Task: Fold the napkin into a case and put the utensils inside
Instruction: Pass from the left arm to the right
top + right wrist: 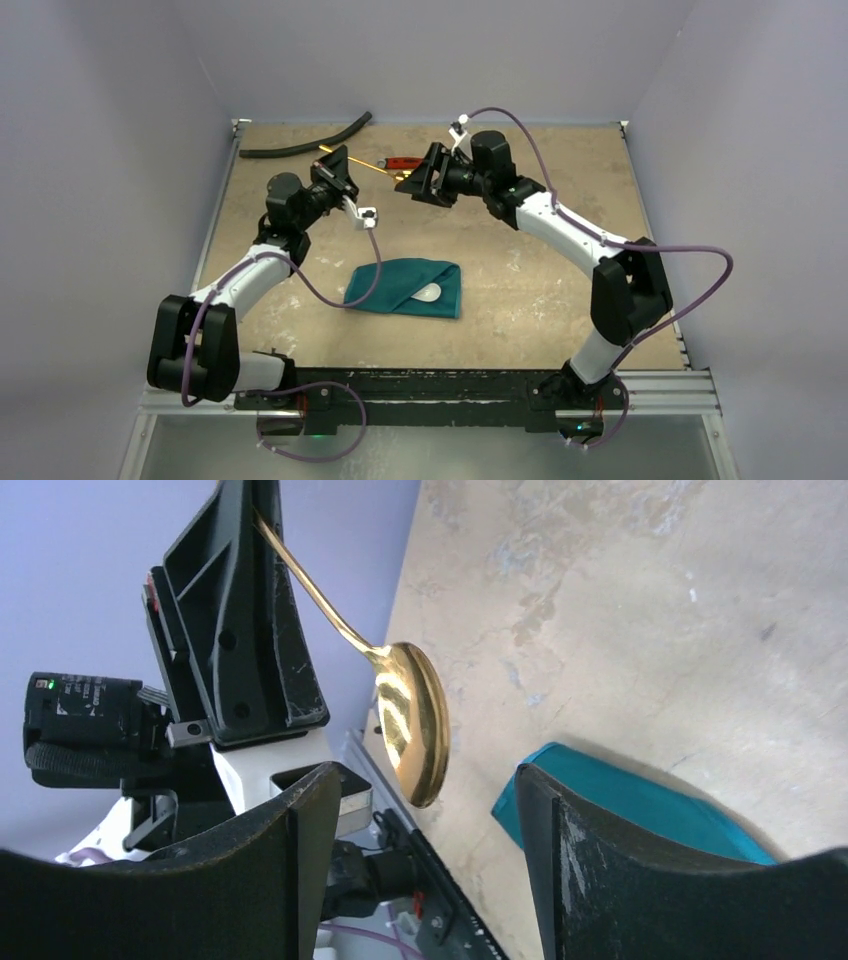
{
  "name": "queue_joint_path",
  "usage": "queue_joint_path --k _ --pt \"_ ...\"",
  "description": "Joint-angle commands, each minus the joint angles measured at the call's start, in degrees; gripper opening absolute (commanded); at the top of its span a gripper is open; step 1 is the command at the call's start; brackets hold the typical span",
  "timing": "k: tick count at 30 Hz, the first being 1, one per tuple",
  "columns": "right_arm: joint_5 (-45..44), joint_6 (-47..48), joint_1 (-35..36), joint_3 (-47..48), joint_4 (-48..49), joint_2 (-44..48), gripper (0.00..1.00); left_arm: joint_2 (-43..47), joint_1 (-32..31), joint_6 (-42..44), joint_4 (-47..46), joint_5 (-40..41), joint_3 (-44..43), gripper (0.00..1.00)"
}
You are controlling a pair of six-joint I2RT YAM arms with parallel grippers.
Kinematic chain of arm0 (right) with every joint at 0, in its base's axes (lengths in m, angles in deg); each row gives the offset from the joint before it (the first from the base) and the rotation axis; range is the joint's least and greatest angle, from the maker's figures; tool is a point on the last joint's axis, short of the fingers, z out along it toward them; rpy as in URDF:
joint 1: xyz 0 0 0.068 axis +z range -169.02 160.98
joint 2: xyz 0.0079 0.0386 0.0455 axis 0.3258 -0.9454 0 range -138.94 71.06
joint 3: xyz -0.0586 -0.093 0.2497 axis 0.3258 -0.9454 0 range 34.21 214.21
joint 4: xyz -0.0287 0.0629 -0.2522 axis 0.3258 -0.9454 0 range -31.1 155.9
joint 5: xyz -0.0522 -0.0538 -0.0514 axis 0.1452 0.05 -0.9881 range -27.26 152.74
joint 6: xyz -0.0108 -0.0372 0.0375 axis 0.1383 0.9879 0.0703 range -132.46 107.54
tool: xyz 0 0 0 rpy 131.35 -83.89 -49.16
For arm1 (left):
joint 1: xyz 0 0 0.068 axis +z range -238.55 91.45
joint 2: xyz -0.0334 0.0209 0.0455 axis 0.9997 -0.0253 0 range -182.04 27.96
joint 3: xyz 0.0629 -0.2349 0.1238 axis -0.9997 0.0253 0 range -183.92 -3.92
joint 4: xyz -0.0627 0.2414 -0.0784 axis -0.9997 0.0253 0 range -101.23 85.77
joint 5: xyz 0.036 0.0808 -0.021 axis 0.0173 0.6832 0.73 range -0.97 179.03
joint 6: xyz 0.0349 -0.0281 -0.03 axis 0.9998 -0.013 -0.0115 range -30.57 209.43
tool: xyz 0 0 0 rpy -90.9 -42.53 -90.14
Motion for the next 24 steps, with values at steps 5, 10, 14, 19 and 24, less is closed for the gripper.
queue_joint_path --k 5,10,14,19,24 --pt "-2.34 -7.87 0.72 -2.51 10.36 0.46 0.61 2.11 -1.32 -2.48 -3.41 3.53 1.1 0.0" --pt "-3.62 -9.08 0.34 -3.06 11.75 1.01 0.55 2.65 -1.37 -2.91 -1.47 3.98 0.95 0.0" --pt "-4.7 -9.33 -0.56 -3.49 12.12 1.89 0.47 2.87 -1.34 -3.04 -1.19 3.93 1.49 0.0" --pt "-5.99 -9.31 -0.87 -2.72 12.28 1.55 0.34 3.06 -1.58 -3.84 -0.97 3.82 1.68 0.0" --pt "-6.97 -9.09 -0.86 -2.06 13.67 0.37 0.01 3.67 -1.89 -4.94 2.15 3.25 1.36 0.0"
